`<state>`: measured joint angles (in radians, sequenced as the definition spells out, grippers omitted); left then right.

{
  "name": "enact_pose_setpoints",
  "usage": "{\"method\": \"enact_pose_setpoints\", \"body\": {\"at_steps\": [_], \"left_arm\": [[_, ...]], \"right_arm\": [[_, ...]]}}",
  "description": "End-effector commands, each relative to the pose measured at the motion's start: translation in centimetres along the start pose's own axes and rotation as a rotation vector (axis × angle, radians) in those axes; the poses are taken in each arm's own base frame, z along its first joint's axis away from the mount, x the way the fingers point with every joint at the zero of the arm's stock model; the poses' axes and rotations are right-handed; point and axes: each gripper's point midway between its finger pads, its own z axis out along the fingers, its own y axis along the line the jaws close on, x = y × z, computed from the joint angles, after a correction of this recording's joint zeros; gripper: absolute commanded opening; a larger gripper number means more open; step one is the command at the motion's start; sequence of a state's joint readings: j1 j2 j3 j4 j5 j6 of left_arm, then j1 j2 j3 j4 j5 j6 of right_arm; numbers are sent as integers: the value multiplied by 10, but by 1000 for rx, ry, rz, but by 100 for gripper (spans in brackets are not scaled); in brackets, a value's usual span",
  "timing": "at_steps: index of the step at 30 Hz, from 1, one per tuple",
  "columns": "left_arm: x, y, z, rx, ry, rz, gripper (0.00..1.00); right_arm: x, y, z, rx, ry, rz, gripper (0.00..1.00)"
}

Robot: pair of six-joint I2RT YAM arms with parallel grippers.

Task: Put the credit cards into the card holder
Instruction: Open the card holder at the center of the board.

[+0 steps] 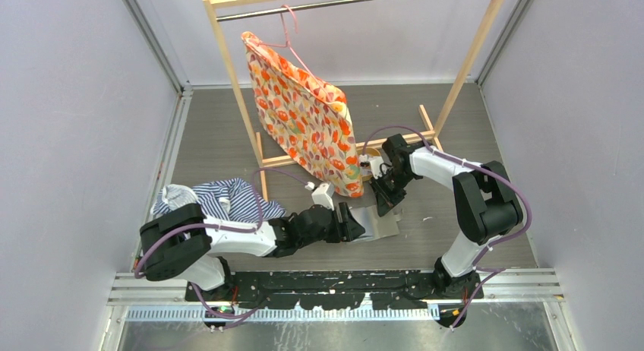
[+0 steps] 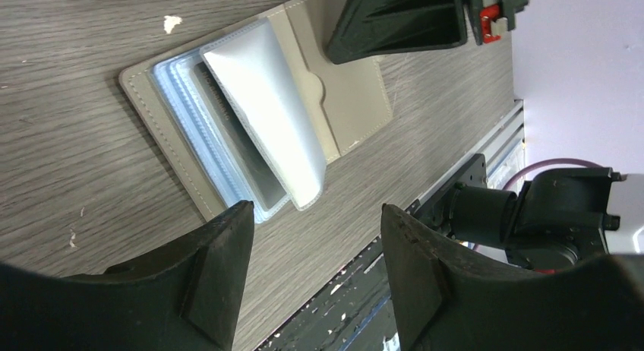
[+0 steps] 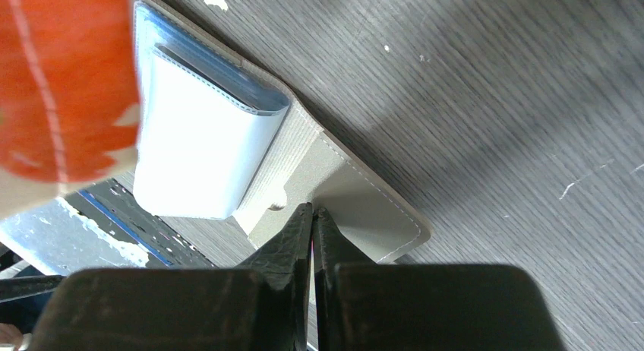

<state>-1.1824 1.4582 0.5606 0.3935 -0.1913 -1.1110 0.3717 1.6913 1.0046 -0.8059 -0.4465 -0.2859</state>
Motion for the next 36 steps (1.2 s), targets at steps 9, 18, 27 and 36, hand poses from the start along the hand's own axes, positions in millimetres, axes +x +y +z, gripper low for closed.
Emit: {"method": "enact_pose_setpoints", "body": {"at_steps": [9,18,27,36], "left_arm": [[-4,-7,22,9,-14,-50,64],[-10,-6,14,-9,-34,-45,61],[-15,-21,5,60,-33,-44,62],[2,-5,26,-23,34,-40,63]], "right_arm": [[-6,-2,-1,14,8,-16,9],[-5,-4,0,19,18,-14,9],[-5,-3,2,18,28,-17,9],[-4,-3,2,18,31,-19,9]]}}
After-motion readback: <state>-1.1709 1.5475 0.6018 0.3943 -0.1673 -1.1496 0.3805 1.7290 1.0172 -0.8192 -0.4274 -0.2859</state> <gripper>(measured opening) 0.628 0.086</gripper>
